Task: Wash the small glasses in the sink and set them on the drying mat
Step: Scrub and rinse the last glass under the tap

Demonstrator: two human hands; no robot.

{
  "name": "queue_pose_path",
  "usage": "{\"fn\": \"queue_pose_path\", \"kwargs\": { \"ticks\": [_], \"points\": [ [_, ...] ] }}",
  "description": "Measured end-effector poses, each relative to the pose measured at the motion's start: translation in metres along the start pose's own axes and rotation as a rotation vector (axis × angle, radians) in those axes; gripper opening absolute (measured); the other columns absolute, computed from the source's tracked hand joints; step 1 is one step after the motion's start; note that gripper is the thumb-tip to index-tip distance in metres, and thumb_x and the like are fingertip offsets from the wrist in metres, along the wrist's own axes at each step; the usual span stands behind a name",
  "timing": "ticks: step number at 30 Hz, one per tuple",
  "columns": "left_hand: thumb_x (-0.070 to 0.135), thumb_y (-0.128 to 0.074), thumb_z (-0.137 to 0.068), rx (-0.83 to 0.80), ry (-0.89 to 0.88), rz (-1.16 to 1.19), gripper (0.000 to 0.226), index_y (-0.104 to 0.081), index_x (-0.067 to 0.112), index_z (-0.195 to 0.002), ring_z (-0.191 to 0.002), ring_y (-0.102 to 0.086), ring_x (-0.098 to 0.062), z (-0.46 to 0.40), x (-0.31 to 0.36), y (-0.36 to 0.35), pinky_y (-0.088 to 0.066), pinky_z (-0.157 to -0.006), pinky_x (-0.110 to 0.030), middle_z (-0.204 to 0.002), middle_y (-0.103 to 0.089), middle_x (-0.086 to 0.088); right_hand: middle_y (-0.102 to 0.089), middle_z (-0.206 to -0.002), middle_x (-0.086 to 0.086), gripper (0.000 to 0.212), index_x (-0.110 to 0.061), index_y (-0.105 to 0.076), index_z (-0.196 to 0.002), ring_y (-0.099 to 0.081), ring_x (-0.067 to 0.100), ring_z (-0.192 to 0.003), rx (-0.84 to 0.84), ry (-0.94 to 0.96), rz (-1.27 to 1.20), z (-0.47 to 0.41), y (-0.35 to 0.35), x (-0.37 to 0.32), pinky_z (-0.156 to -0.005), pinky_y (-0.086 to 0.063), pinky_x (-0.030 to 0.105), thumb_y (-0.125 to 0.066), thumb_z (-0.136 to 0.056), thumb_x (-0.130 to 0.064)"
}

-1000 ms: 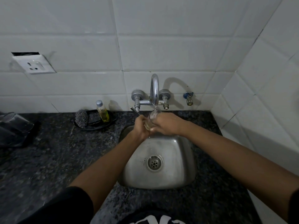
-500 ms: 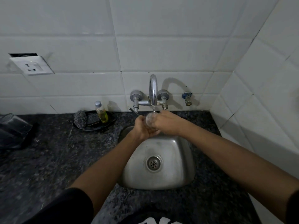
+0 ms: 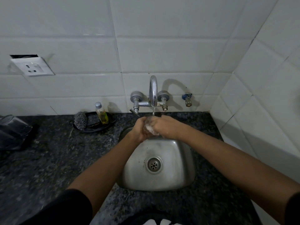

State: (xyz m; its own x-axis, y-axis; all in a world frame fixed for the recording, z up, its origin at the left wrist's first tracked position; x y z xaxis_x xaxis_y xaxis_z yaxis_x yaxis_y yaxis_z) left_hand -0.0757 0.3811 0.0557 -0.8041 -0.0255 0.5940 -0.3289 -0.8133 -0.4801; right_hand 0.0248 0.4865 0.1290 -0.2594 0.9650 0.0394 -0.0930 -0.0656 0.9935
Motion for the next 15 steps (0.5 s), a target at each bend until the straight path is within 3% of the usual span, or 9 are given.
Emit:
{"fn": "queue_pose_path", "kwargs": {
  "ticks": [2,4,7,9,12,15],
  "points": [
    [0.029,-0.036,-0.104,-0.029,-0.028,0.102,0.046,-0.070,0.002,-0.091,-0.057,-0.067,-0.024,0.004,-0.004,-0.002,-0.053,-0.054,-0.029,-0.072,-0.070,-0.012,-0.060,-0.126,0.006,0.038,-0.014,-0.058,-0.128,-0.064,0.020,-0.099,0.017,-0.115,-0.145,-0.001,-0.001,-0.004,-0.079,-0.054,0.037,-0.068,-0.096,-0.034],
    [0.027,-0.032,-0.103,-0.049,-0.037,0.186,0.052,-0.070,0.000,-0.079,-0.049,-0.061,-0.022,0.007,-0.009,-0.001,-0.048,-0.045,-0.023,-0.067,-0.065,-0.012,-0.062,-0.121,0.006,0.035,-0.016,-0.061,-0.125,-0.062,0.019,-0.094,0.014,-0.150,-0.161,-0.004,0.001,-0.003,-0.079,-0.054,0.038,-0.066,-0.098,-0.039],
    [0.033,-0.031,-0.102,-0.031,-0.043,0.146,0.052,-0.071,-0.001,-0.103,-0.071,-0.068,-0.028,0.003,-0.008,0.002,-0.056,-0.056,-0.033,-0.092,-0.070,-0.018,-0.065,-0.119,-0.001,0.019,-0.023,-0.067,-0.117,-0.065,0.020,-0.105,0.062,-0.057,-0.063,-0.001,0.010,-0.004,-0.087,-0.057,0.039,-0.066,-0.098,-0.025],
    [0.037,-0.038,-0.105,-0.021,-0.025,0.044,0.048,-0.073,0.003,-0.109,-0.080,-0.071,-0.027,0.002,-0.006,0.002,-0.060,-0.068,-0.039,-0.095,-0.074,-0.016,-0.067,-0.126,-0.004,0.023,-0.025,-0.071,-0.118,-0.064,0.018,-0.115,0.084,0.051,0.106,0.002,0.010,-0.001,-0.092,-0.052,0.035,-0.067,-0.096,-0.017],
    [0.032,-0.037,-0.105,-0.003,-0.078,0.067,0.047,-0.070,-0.001,-0.109,-0.079,-0.071,-0.027,0.003,-0.003,-0.002,-0.060,-0.064,-0.035,-0.090,-0.074,-0.016,-0.059,-0.136,0.003,0.038,-0.019,-0.063,-0.131,-0.061,0.022,-0.119,0.049,-0.061,-0.033,0.001,0.007,-0.003,-0.090,-0.054,0.039,-0.069,-0.094,-0.012],
    [0.035,-0.034,-0.100,-0.025,-0.079,0.100,0.050,-0.068,-0.002,-0.105,-0.069,-0.065,-0.028,0.008,-0.005,-0.004,-0.056,-0.054,-0.032,-0.085,-0.068,-0.017,-0.060,-0.131,0.005,0.033,-0.020,-0.062,-0.129,-0.062,0.024,-0.116,-0.008,-0.161,-0.177,-0.002,0.010,-0.007,-0.092,-0.057,0.044,-0.067,-0.098,-0.031]
  ]
}}
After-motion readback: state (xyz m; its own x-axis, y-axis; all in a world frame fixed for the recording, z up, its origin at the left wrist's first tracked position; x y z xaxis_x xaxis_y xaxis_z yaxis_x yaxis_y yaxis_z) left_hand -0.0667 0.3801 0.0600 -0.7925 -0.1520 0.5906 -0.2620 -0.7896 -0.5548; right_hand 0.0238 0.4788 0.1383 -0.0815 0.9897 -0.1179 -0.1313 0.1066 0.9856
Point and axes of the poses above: each hand's wrist, its own z-axis away from the middle knuckle, its own y-axis out of the back of the hand, x = y × z, the point moved 1 cm from there along -z, towards the middle knuckle
